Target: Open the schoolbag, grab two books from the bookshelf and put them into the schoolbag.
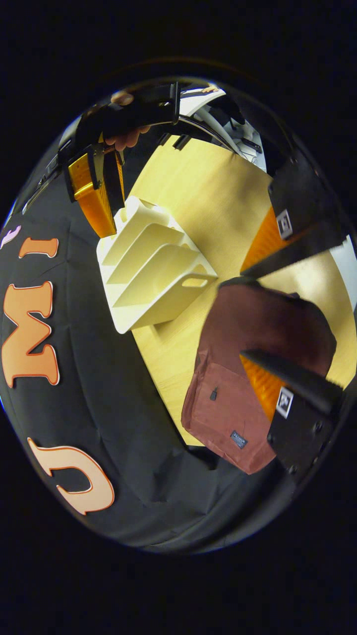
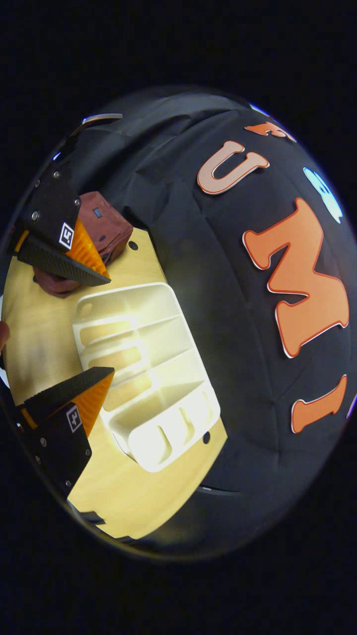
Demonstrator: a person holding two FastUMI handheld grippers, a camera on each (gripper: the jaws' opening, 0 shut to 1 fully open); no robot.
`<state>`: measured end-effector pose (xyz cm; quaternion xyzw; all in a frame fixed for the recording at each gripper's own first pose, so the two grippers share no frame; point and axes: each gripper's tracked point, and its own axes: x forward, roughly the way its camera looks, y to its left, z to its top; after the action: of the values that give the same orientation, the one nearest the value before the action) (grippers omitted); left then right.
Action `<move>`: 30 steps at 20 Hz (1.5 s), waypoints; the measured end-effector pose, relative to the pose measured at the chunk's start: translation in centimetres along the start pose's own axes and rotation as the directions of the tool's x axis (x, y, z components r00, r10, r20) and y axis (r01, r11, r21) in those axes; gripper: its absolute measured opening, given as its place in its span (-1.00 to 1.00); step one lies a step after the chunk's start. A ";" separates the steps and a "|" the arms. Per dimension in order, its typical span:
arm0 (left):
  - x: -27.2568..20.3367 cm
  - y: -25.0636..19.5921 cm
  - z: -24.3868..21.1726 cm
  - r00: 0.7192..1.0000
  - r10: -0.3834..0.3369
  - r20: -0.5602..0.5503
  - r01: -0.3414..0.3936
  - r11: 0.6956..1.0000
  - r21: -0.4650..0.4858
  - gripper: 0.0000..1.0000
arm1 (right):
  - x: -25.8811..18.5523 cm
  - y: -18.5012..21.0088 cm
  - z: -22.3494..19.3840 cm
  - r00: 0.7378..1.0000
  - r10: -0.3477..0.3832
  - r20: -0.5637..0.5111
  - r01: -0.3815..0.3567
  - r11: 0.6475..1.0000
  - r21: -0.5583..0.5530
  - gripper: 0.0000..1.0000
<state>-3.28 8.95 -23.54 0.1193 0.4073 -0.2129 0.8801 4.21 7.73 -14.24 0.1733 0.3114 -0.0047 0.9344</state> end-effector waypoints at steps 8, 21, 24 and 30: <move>-3.4 -5.2 11.5 0.949 0.117 0.294 -0.099 0.992 -0.075 0.98 | -5.0 -5.2 8.1 0.960 -0.028 0.279 0.100 0.964 -0.247 0.95; -9.5 -8.4 21.3 0.749 0.297 0.592 -0.174 0.950 -0.258 1.00 | -10.1 -5.3 11.0 0.897 0.092 0.432 0.063 0.942 -0.330 0.94; -10.6 -9.1 22.2 0.705 0.318 0.634 -0.180 0.945 -0.273 0.95 | -10.3 -5.4 10.6 0.893 0.103 0.438 0.051 0.945 -0.325 0.93; -12.5 -8.2 22.0 0.645 0.381 0.662 -0.210 0.922 -0.326 0.92 | -10.9 -6.1 9.8 0.883 0.092 0.460 0.060 0.951 -0.304 0.93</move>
<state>0.28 -3.21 -0.16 -0.0053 0.0291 -0.0486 0.9984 0.37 -2.32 -2.50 0.0212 0.0715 0.0101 0.9972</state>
